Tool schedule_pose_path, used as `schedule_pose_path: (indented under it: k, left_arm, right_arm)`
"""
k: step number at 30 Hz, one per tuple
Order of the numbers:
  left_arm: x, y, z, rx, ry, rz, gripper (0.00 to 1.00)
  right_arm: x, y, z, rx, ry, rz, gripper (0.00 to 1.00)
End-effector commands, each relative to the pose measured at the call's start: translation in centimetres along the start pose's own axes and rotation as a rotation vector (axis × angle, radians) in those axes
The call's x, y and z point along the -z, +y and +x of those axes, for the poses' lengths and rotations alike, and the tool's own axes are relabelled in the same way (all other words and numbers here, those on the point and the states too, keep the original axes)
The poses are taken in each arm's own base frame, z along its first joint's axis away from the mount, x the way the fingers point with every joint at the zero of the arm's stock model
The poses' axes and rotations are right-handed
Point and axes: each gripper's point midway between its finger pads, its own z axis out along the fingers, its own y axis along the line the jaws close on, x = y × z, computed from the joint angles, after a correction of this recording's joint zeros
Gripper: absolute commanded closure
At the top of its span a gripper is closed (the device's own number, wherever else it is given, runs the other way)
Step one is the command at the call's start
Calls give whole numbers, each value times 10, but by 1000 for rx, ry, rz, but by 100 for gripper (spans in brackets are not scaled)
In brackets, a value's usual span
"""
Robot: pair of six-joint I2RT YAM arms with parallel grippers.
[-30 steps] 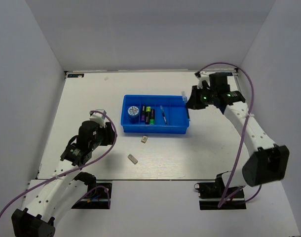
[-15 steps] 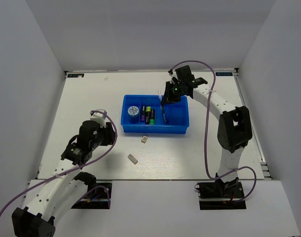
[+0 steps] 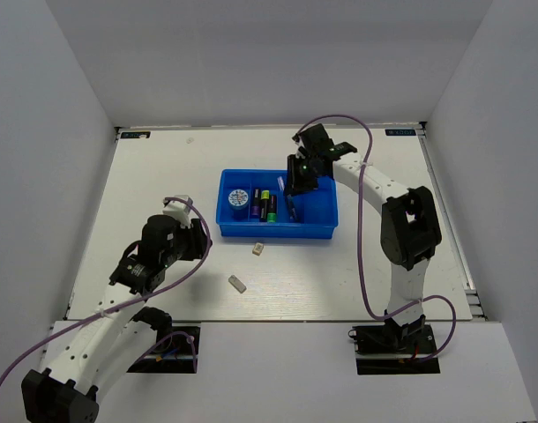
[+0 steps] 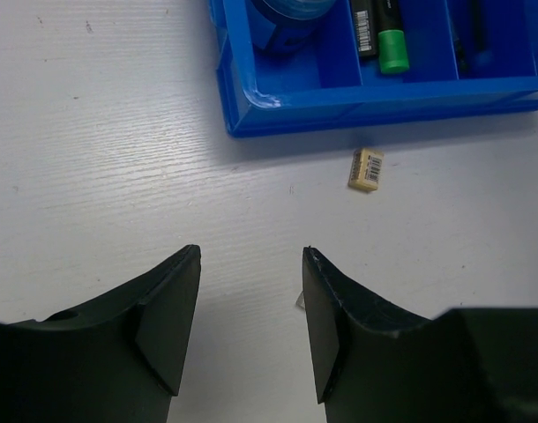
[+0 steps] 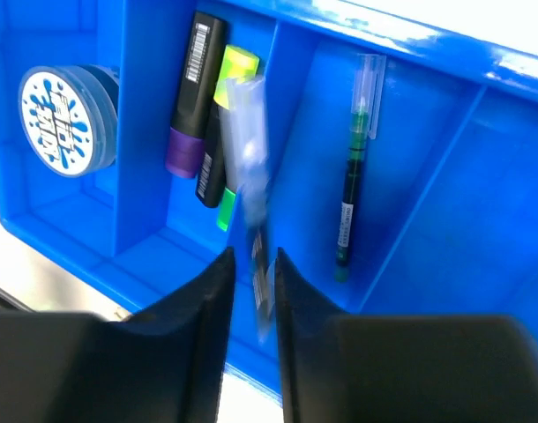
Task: Sort the stationery into containers
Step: Place the pen in the storage box, then pick up the stationery from the center of the board.
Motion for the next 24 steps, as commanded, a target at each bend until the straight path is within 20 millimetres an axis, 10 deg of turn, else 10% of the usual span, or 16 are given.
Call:
schedule_pose_path:
  k: [1,7,12,16,17,18,21,24]
  left_arm:
    - [-3,-9,-1,-5,-4,53,40]
    - [-1,-25,-1,61,59,83,47]
    - [5,-34,12,173,139,33,74]
    - [9,-36,26,267,203,-67,78]
    - [7,-33,34,284,220,-115,71]
    - [7,-40,38,319,228,-114,64]
    - [2,-46,51,377,256,-167,46]
    - [1,-42,66,424,315,-326,43]
  right_arm:
    - [4,1,2,28,3,13,62]
    - [15,6,3,54,-3,2,48]
    - [50,15,-1,140,-50,-17,87]
    - [81,-2,8,281,-133,43,96]
    - [107,3,5,317,-204,40,91]
    - [96,-21,25,329,-172,100,68]
    - [105,-42,58,372,-154,142,50]
    - [114,-55,87,386,-154,155,50]
